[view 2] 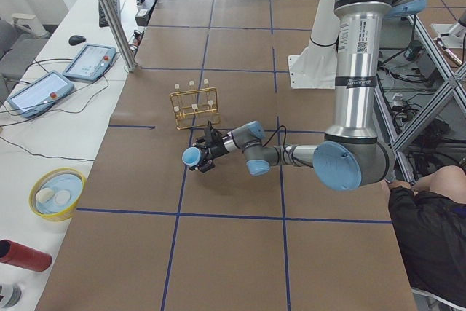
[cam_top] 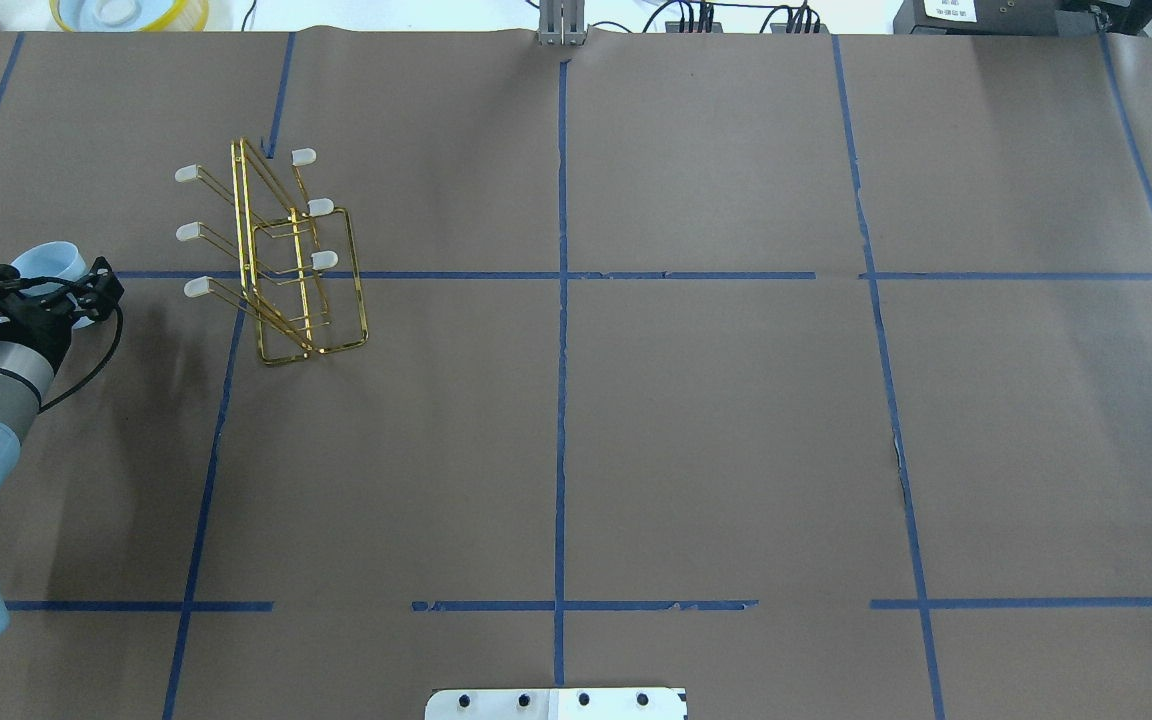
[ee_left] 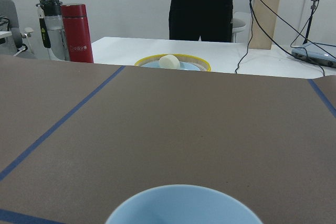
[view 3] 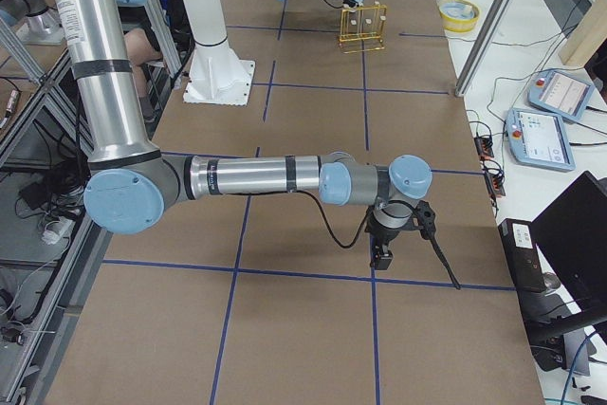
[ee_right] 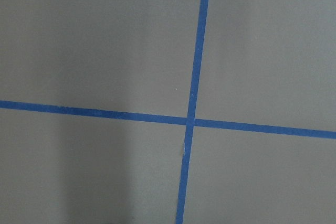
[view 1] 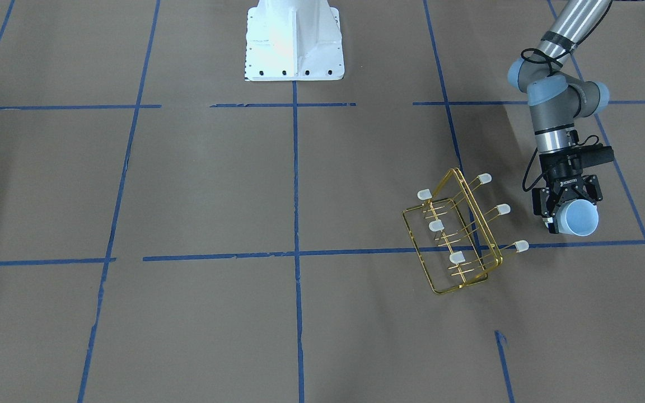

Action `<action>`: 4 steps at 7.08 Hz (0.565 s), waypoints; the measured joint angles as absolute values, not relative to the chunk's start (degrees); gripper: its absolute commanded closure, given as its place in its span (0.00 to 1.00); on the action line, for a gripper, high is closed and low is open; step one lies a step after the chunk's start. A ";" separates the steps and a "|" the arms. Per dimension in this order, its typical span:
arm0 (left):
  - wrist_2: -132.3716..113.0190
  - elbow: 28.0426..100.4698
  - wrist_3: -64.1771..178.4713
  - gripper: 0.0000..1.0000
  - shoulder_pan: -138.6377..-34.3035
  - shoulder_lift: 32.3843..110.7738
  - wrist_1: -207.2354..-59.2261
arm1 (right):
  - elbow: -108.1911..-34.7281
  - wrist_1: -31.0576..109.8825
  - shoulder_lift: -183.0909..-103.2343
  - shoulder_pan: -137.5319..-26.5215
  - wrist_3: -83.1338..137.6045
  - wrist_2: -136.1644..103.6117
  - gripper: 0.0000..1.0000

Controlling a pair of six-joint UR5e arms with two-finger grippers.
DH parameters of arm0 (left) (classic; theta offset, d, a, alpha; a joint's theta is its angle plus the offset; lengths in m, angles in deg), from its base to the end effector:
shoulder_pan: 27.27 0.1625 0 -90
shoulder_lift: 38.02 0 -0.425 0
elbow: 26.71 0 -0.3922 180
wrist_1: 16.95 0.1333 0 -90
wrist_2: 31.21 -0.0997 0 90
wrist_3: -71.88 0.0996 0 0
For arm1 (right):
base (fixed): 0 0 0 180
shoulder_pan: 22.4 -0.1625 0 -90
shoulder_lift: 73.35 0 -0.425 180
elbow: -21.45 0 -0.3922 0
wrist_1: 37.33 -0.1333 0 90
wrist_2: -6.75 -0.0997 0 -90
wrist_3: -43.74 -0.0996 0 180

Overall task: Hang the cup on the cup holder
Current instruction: 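Lift the light blue cup with the left gripper and hold it up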

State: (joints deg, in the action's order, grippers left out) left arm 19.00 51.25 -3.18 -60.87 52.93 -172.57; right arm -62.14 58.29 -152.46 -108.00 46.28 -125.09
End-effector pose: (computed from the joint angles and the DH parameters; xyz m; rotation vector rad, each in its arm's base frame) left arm 0.3175 -0.4475 0.6261 0.9715 0.5757 -0.6207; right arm 0.0230 -0.5729 0.6254 -0.0309 -0.7302 -0.1084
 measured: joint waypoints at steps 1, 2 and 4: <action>19.47 50.75 -3.23 0.00 -60.84 53.12 -172.58 | -62.14 58.29 -152.46 -108.00 46.29 -125.09 0.00; 20.12 50.53 -3.28 0.00 -60.75 53.18 -172.55 | -62.14 58.29 -152.46 -108.00 46.28 -125.09 0.00; 20.58 50.46 -3.42 0.08 -60.55 53.19 -172.52 | -62.14 58.29 -152.46 -108.00 46.28 -125.09 0.00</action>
State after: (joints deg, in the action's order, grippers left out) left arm 20.58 50.46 -3.42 -60.55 53.19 -172.52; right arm -62.14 58.29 -152.46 -108.00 46.28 -125.09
